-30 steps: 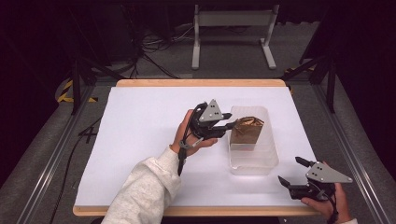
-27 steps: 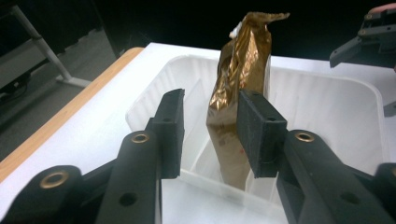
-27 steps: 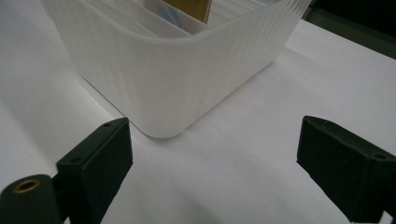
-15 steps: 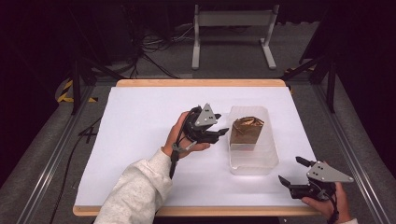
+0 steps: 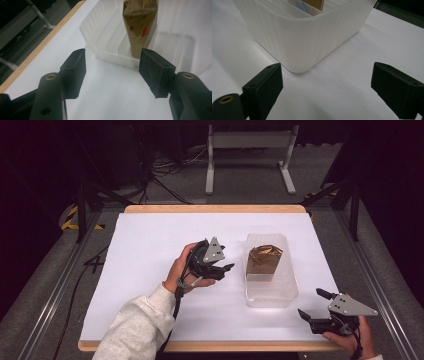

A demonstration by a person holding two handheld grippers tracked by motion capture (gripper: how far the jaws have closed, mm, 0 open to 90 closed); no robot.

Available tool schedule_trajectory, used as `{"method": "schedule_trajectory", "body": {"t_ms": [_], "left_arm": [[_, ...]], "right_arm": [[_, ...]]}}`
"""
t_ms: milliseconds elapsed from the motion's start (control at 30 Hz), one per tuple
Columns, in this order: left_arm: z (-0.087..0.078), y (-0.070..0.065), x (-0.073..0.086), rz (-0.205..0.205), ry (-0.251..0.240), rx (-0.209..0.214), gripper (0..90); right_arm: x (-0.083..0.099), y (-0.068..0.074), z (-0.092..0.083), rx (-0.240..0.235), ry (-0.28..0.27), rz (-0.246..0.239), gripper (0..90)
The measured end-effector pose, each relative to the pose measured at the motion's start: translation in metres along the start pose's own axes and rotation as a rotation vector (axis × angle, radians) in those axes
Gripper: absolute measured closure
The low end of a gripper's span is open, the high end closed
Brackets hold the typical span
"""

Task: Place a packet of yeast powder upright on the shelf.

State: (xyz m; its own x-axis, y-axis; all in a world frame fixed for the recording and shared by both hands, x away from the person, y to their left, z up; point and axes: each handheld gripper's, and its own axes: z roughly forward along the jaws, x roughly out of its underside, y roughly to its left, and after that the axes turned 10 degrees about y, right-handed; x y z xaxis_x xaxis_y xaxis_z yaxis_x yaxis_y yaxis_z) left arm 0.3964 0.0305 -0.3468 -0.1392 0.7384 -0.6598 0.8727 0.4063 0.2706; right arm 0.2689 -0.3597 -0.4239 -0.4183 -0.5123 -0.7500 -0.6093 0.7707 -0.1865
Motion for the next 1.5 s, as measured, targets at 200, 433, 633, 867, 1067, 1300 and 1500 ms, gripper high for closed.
{"method": "schedule_trajectory", "body": {"t_ms": [200,433,633,867,1067,1300,1500], "left_arm": [[-0.005,-0.001,0.017,-0.003,0.03,-0.028,31.5],[-0.013,-0.001,0.033,-0.015,0.034,-0.064,25.0],[-0.015,0.003,0.053,-0.051,0.055,-0.078,21.5],[-0.023,0.013,0.084,-0.113,0.061,-0.102,18.8],[-0.029,0.017,0.102,-0.141,0.079,-0.117,17.9],[-0.039,0.018,0.128,-0.174,0.1,-0.14,16.7],[-0.046,0.016,0.15,-0.217,0.124,-0.163,14.8]], "right_arm": [[0.0,0.0,0.002,-0.003,0.004,-0.005,11.0],[0.0,0.001,0.002,-0.006,0.006,-0.011,11.0],[0.0,0.001,0.002,-0.002,0.002,-0.014,11.0],[-0.001,0.002,0.003,-0.002,0.01,-0.02,10.9],[-0.001,0.002,0.003,0.0,0.009,-0.017,10.9],[-0.001,0.002,0.004,0.0,0.012,-0.022,10.9],[-0.001,0.002,0.005,0.0,0.013,-0.026,10.9]]}}
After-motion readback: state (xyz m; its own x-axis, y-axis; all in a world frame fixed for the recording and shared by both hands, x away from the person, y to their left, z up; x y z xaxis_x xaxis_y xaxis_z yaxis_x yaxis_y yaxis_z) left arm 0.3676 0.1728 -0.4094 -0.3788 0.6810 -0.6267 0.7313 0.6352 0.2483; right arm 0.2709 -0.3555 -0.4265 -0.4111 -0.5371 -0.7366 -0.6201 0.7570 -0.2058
